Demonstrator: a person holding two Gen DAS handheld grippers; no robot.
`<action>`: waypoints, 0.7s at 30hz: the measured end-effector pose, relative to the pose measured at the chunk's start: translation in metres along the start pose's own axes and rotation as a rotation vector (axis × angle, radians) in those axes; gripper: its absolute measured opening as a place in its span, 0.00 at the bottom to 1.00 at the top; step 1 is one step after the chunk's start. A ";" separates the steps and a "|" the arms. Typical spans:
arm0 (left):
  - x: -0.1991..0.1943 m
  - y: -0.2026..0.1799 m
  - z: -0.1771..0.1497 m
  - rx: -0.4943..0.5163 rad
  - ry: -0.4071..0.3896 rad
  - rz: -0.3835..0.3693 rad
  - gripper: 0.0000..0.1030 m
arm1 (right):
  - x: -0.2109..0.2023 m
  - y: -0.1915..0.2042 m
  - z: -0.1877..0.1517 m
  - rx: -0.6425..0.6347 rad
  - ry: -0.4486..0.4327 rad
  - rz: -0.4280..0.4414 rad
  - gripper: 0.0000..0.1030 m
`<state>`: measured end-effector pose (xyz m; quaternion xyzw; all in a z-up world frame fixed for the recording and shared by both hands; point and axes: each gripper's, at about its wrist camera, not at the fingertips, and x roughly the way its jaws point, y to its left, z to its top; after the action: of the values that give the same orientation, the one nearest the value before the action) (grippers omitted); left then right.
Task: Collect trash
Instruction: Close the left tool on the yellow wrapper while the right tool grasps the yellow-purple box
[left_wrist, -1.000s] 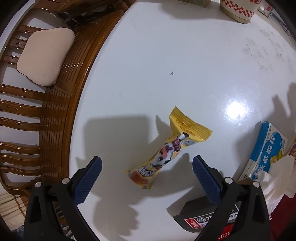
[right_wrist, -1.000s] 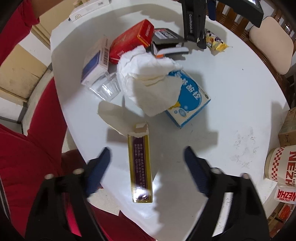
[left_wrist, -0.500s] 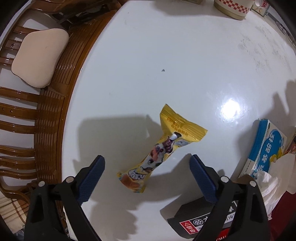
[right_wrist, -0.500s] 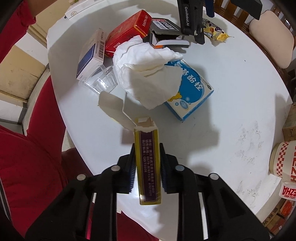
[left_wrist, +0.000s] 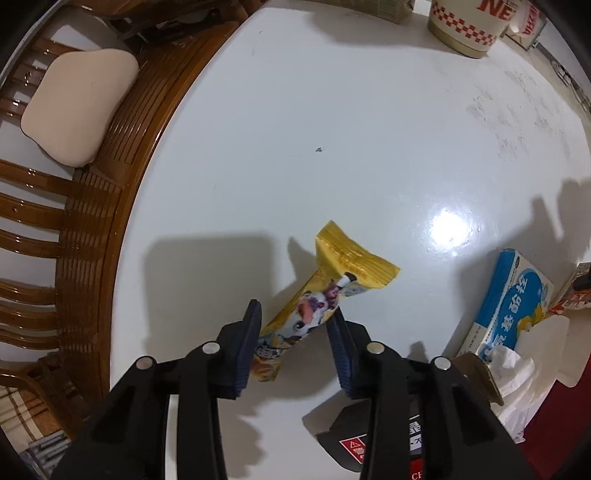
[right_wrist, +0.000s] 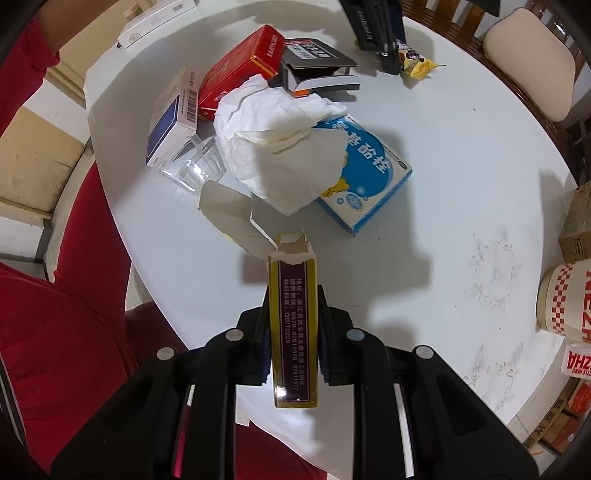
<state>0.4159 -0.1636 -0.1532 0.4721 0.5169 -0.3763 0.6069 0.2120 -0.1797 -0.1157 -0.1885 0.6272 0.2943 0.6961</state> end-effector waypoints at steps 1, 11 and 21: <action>0.000 -0.001 0.000 -0.003 0.001 -0.003 0.30 | -0.001 -0.002 -0.001 0.008 -0.001 0.002 0.19; 0.000 -0.011 0.001 -0.132 0.058 0.081 0.30 | -0.007 -0.015 -0.012 0.073 -0.010 0.007 0.19; 0.003 0.006 0.002 -0.287 0.103 0.080 0.10 | -0.019 -0.014 -0.019 0.114 -0.028 -0.012 0.19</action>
<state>0.4229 -0.1635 -0.1551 0.4196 0.5765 -0.2493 0.6553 0.2059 -0.2060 -0.1014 -0.1481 0.6319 0.2564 0.7162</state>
